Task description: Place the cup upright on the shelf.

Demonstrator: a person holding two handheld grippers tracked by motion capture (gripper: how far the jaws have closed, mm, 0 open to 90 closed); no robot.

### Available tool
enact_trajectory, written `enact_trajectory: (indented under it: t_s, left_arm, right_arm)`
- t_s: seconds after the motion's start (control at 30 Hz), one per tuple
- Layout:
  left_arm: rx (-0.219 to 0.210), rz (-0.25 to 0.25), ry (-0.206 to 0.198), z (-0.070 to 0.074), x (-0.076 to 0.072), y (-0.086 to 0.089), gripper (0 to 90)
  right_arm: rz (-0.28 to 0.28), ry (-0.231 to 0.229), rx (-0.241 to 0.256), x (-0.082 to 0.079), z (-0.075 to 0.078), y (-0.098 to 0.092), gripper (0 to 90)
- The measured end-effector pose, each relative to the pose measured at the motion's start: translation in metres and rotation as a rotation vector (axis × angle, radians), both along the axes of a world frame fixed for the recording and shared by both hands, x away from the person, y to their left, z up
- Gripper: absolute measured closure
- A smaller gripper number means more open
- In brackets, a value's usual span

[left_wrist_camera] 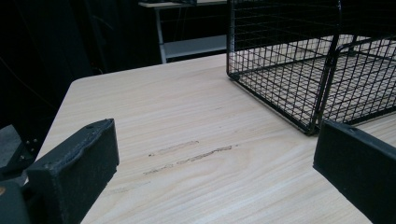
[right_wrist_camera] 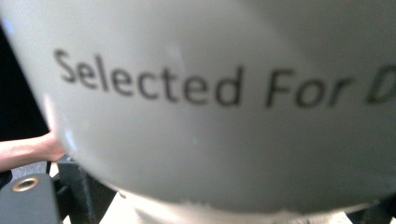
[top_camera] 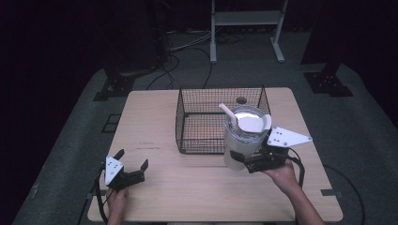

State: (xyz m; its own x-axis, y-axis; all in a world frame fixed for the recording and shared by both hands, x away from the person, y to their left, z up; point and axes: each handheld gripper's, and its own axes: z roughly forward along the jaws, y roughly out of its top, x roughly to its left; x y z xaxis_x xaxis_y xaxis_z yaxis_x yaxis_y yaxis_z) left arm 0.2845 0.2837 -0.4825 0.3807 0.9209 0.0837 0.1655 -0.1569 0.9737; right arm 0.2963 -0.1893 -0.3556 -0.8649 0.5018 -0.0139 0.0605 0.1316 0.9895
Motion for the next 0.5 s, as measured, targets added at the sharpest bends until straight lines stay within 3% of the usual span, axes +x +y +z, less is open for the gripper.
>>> enact_trajectory:
  t_s: [0.5]
  left_arm:
    - [-0.003,0.000,-0.003,0.000,0.001,0.001,0.0]
  right_arm:
    - [0.035,-0.018,0.009,0.036,0.035,0.026,8.4]
